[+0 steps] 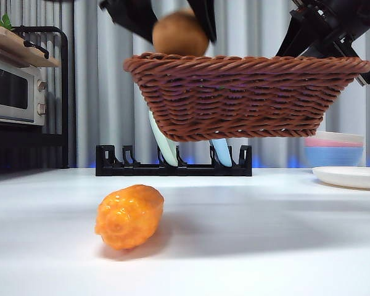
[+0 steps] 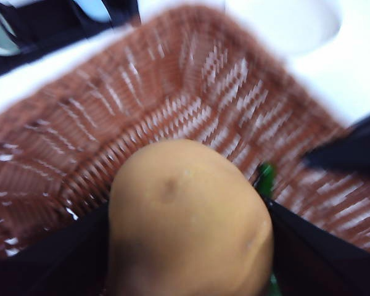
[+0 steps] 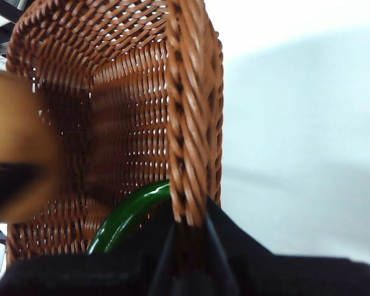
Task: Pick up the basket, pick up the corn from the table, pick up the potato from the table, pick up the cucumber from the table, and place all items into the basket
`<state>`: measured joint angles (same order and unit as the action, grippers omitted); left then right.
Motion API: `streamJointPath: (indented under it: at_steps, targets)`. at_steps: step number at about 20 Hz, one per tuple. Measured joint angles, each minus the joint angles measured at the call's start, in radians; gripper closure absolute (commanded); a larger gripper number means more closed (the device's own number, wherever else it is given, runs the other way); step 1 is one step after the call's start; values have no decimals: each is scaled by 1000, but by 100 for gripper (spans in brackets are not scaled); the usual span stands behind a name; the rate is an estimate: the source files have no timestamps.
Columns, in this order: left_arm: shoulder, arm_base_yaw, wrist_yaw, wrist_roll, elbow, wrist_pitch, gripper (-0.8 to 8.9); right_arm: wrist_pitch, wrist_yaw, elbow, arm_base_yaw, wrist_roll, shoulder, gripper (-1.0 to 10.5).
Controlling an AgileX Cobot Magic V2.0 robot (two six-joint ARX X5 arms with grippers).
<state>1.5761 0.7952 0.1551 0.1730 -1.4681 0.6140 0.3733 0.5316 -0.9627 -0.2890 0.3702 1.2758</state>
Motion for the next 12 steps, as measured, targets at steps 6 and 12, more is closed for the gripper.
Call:
streamJointPath:
  at_steps: [6, 12]
  targets:
    - [39, 3, -1, -31, -10, 52, 242, 20, -11, 0, 0, 0, 0, 959]
    - [-3, 40, -79, 2, -132, 293, 243, 18, -98, 0, 4, -8, 0, 959]
